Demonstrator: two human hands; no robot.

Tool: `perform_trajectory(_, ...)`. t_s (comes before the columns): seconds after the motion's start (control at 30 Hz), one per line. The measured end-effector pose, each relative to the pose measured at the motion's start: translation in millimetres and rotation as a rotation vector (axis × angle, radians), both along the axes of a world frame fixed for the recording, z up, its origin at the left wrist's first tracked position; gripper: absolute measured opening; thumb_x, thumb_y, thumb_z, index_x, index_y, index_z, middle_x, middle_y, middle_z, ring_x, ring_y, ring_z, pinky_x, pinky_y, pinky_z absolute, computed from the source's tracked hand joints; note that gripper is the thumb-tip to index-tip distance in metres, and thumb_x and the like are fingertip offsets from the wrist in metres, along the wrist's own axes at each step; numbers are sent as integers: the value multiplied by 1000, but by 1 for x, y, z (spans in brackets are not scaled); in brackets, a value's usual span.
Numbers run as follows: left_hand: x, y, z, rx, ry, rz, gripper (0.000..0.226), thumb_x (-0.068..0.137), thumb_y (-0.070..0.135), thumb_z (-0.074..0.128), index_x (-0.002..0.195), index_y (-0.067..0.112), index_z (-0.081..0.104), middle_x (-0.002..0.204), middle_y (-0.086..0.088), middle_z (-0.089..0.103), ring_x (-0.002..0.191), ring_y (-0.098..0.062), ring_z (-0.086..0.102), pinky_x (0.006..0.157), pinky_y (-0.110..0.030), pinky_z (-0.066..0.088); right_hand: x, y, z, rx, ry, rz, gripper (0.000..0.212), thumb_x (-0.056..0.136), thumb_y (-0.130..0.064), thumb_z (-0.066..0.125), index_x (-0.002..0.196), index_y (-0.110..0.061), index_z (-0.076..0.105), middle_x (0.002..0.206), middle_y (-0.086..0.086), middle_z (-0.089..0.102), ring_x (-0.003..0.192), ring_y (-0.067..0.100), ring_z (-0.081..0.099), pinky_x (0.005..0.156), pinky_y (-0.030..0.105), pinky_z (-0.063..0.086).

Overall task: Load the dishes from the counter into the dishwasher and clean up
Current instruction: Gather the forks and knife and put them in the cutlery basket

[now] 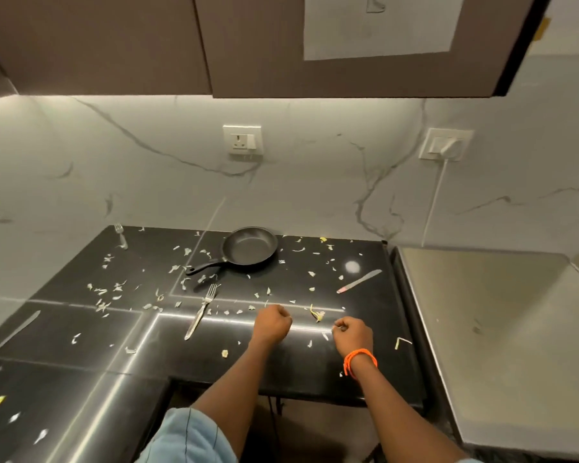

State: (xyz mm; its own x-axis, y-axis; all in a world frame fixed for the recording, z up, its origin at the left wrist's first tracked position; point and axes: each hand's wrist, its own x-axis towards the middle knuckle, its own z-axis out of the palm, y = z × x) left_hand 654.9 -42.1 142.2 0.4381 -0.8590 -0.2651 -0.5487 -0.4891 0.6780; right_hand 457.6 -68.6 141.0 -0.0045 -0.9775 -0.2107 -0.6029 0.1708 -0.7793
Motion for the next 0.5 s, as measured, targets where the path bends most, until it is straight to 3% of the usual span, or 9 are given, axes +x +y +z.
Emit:
perform_trajectory(0.1,21,1,-9,41,-3,63,11,81,14,64,88,19,70,88,-6,72,94,-26,70,77,-28,50,11,-26,-8,31,25,32,10,82,-13,68,83,-13,77,81,6,75,84,24,69,77,26,50)
perform_trajectory(0.2,38,-9,-20,67,-18,116,27,79,16,67,105,18,71,107,-7,72,102,-25,68,80,-25,47,20,-59,-13,87,99,88,9,81,-16,68,78,-9,73,81,7,72,83,27,66,71,29,48)
perform_trajectory(0.27,48,-18,-26,86,-4,152,32,76,18,68,108,17,71,107,-8,73,103,-27,70,85,-28,52,26,-81,-16,167,169,154,11,80,-21,67,75,-11,68,79,6,68,80,27,63,67,28,46)
perform_trajectory(0.33,55,-27,-26,102,-2,172,30,76,18,69,106,16,71,103,-7,72,100,-26,69,85,-30,53,31,-104,-22,201,224,208,12,78,-22,66,83,-12,68,87,9,69,85,28,64,70,28,48)
perform_trajectory(0.5,65,-50,-15,94,6,243,16,78,13,67,93,17,68,91,-3,66,89,-22,65,81,-29,52,38,-151,-23,198,305,270,38,82,-20,64,118,-6,63,124,15,63,114,34,59,92,33,49)
